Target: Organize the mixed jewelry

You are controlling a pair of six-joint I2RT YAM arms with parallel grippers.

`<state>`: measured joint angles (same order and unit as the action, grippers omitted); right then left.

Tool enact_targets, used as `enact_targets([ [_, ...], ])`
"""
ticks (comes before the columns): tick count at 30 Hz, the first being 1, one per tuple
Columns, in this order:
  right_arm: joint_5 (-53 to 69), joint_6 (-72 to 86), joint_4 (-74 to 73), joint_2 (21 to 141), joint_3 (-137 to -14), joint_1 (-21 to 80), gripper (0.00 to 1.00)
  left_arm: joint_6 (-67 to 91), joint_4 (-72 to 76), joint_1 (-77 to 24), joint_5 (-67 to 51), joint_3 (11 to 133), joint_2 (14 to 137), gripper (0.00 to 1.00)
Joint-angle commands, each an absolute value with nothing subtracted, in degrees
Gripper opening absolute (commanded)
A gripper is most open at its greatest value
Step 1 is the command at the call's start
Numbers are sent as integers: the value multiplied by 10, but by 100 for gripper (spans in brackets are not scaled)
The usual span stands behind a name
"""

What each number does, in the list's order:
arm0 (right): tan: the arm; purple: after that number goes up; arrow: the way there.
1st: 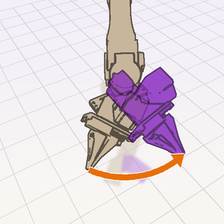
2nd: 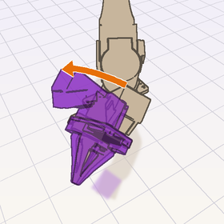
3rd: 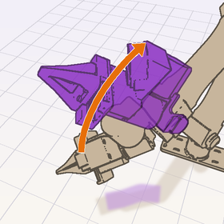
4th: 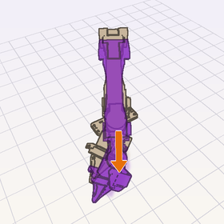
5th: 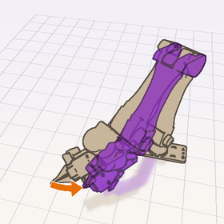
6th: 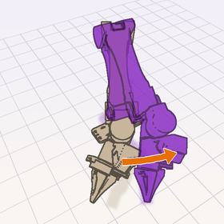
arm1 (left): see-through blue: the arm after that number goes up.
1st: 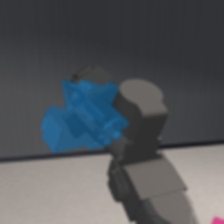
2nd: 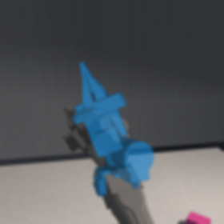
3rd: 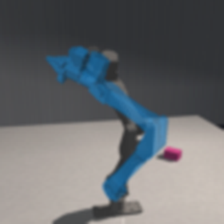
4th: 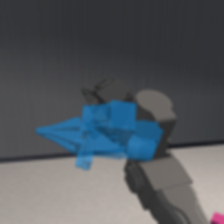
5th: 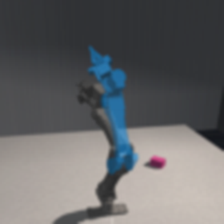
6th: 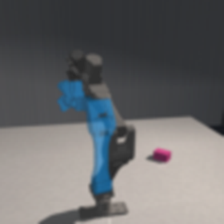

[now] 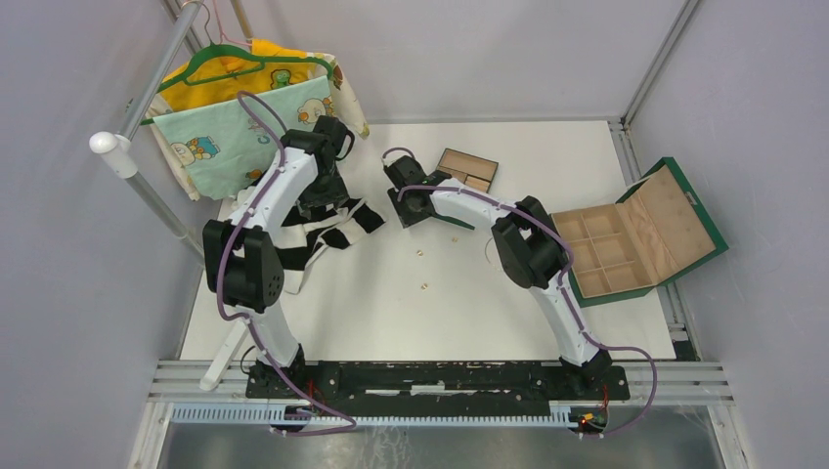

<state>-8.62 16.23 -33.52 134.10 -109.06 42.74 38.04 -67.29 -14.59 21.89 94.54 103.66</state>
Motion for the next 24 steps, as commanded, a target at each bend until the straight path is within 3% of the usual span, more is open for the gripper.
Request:
enact_targets([
  [1, -91, 157, -327, 1361, -1080, 422, 40, 364, -661, -147, 214, 945, 1010, 70],
  [10, -93, 152, -324, 1363, -1071, 418, 36, 360, -655, -147, 211, 940, 1005, 70],
  [16, -95, 147, -323, 1359, -1067, 418, 25, 360, -652, -147, 204, 934, 1009, 70],
  [24, -99, 150, -323, 1347, -1056, 418, 24, 359, -649, -147, 205, 927, 1013, 70],
])
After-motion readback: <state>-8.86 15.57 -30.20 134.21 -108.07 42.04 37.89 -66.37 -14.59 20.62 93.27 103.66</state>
